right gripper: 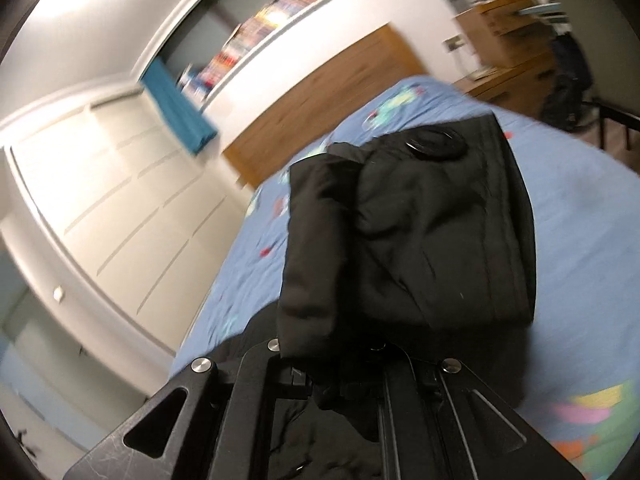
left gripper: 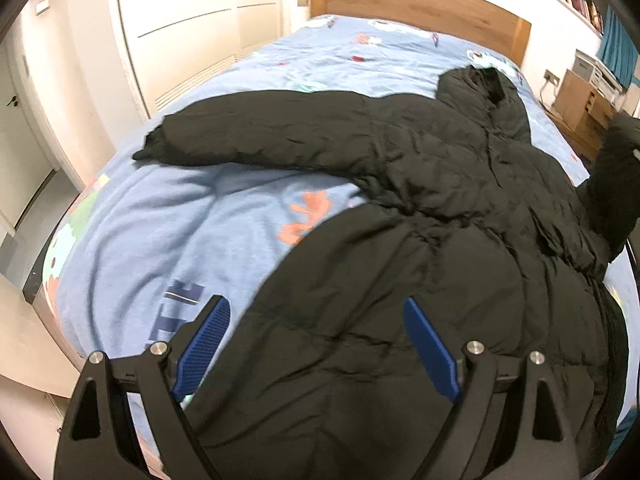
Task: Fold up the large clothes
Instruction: 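Lift the sleeve and fold it across the coat body with the right gripper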
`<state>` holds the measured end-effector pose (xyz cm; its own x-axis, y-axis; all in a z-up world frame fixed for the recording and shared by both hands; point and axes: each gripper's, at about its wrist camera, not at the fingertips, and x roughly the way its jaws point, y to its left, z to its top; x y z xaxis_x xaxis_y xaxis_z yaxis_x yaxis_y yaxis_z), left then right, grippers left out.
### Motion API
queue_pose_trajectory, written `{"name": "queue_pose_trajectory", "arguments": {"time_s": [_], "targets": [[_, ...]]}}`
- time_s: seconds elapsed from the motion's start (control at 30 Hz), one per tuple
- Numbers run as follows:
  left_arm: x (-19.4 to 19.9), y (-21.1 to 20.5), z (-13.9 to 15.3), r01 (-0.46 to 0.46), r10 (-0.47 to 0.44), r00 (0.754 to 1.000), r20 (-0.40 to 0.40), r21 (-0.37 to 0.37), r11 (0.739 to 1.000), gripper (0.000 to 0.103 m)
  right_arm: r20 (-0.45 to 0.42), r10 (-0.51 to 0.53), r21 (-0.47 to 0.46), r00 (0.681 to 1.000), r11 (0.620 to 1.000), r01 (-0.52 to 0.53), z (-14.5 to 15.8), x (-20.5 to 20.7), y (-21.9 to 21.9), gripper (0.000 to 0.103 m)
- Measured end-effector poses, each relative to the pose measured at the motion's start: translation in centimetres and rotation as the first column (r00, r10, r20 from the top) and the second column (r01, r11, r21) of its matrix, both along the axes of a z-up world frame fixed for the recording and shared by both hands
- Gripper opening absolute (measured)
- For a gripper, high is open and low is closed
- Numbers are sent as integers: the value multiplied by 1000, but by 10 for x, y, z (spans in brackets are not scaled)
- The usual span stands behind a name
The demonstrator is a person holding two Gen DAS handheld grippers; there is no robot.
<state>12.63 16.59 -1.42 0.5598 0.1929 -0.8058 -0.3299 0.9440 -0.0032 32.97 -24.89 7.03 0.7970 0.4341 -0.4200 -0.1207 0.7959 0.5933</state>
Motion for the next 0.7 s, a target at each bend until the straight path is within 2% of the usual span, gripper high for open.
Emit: {"name": "queue_pose_trajectory", "arguments": {"time_s": [0.07, 0.23, 0.4, 0.6, 0.67, 0.7], "targets": [[-6, 7, 0, -9, 9, 1000, 20, 22, 1000, 88, -16, 39, -20, 999, 999, -39, -5, 3, 22, 9], [-11, 22, -4, -9, 9, 1000, 24, 7, 1000, 88, -99, 135, -130, 986, 980, -148, -31, 13, 96, 9], [-9, 29, -13, 6, -6, 1000, 4, -19, 1000, 88, -212, 166, -243, 963, 946, -216, -75, 12, 146, 12], [-9, 34, -17, 9, -10, 1000, -14, -53, 999, 88, -331, 157, -339, 930, 901, -272, -120, 18, 173, 30], [-11, 34, -13, 5, -5, 1000, -7, -58, 998, 88, -341, 169, -345, 925, 893, -290, -124, 9, 179, 48], [-12, 34, -12, 6, -6, 1000, -7, -60, 998, 88, -344, 188, -334, 920, 891, -307, -124, 6, 181, 52]]}}
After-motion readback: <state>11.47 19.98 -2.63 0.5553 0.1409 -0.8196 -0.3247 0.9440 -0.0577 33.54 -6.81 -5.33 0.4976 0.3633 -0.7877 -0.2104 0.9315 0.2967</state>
